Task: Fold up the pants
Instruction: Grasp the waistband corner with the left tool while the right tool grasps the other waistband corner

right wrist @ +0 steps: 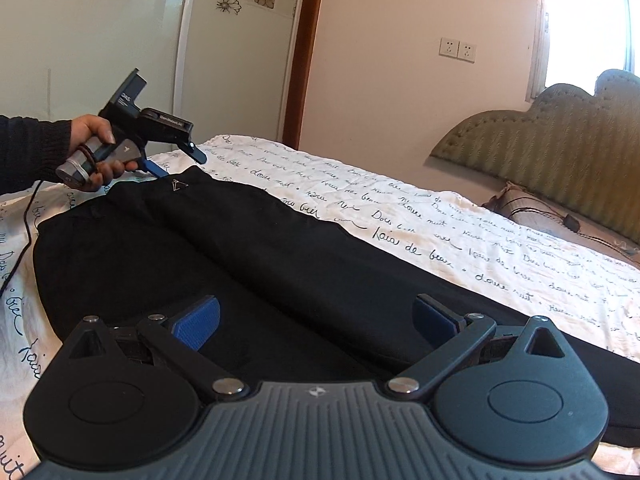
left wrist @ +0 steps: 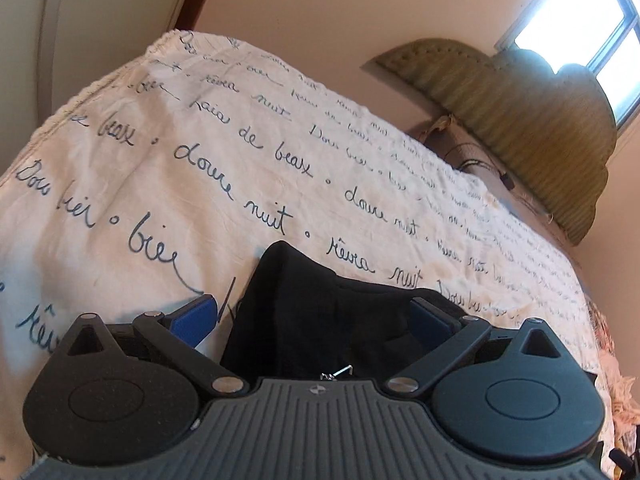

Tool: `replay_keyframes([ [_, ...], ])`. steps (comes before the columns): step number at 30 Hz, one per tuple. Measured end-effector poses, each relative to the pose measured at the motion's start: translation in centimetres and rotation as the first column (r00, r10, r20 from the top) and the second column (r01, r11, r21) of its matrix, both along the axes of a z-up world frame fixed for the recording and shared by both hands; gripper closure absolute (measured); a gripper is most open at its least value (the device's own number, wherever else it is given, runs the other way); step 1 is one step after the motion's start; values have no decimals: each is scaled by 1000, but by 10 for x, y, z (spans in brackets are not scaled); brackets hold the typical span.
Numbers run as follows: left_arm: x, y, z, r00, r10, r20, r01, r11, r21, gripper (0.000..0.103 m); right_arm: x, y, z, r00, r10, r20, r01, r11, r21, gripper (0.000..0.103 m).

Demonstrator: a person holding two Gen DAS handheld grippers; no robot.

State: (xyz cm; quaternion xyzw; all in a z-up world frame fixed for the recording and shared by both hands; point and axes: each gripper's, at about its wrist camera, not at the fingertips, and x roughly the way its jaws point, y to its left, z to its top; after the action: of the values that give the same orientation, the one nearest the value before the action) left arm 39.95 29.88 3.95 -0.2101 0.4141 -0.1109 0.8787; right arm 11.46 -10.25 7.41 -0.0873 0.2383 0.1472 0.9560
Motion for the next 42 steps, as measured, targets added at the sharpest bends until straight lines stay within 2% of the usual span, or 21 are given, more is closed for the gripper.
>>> replay_keyframes([
  [4,8,-7,-3,997,-72,-19,71,997,-28,1,6,3,-2,1000,24,-13,-24,1000,13,0],
  [6,10,-9,-1,997,-80,-14,79,996,-31,5,6,6,-3,999,37,-14,-37,999,15,0],
  [8,9,-12,1,996,-87,-13,87,996,18,22,7,8,-4,999,49,-15,-49,999,11,0],
  [12,4,-16,5,994,-107,-6,107,988,114,34,9,9,-6,998,65,-21,-64,998,8,0],
  [14,3,-18,7,994,-105,-5,104,980,169,53,10,8,-5,998,65,-22,-65,998,3,0],
  [16,-1,-20,9,993,-121,8,116,971,208,56,12,8,-5,997,69,-21,-69,998,-1,0],
  [18,-5,-23,12,991,-133,29,123,965,231,63,13,8,-4,997,71,-15,-71,997,-5,0],
  [20,-9,-27,13,988,-146,40,131,958,256,65,16,8,-4,997,72,-17,-73,997,-7,0],
  [23,-16,-28,14,978,-196,75,177,962,209,63,17,9,-5,997,75,-24,-76,997,-6,0],
  [24,-18,-29,14,973,-212,92,192,963,192,60,16,10,-5,997,78,-27,-78,997,-5,0],
  [25,-18,-30,13,971,-217,99,197,963,183,51,17,10,-6,996,81,-32,-81,997,-3,0],
  [27,-12,-32,7,977,-199,81,180,965,193,48,18,13,-8,995,87,-46,-87,996,-2,0],
  [30,-2,-34,2,983,-170,75,150,965,216,59,19,17,-10,993,101,-65,-101,995,0,0],
  [31,0,-36,2,983,-167,75,146,963,228,68,19,19,-10,992,105,-68,-105,994,-1,0],
  [32,1,-38,1,983,-166,78,142,958,251,83,20,19,-10,992,109,-68,-109,994,-1,0],
  [34,-1,-42,2,977,-189,100,152,942,301,93,21,20,-9,992,114,-63,-114,993,-7,0],
  [35,-3,-45,3,972,-208,108,165,933,319,97,22,20,-8,992,115,-60,-116,993,-9,0],
  [38,-15,-52,12,959,-243,147,171,907,386,97,28,18,-4,990,132,-53,-132,991,-9,0],
  [42,-38,-55,32,930,-274,245,164,906,390,97,51,9,7,978,206,-17,-206,978,-15,0],
])
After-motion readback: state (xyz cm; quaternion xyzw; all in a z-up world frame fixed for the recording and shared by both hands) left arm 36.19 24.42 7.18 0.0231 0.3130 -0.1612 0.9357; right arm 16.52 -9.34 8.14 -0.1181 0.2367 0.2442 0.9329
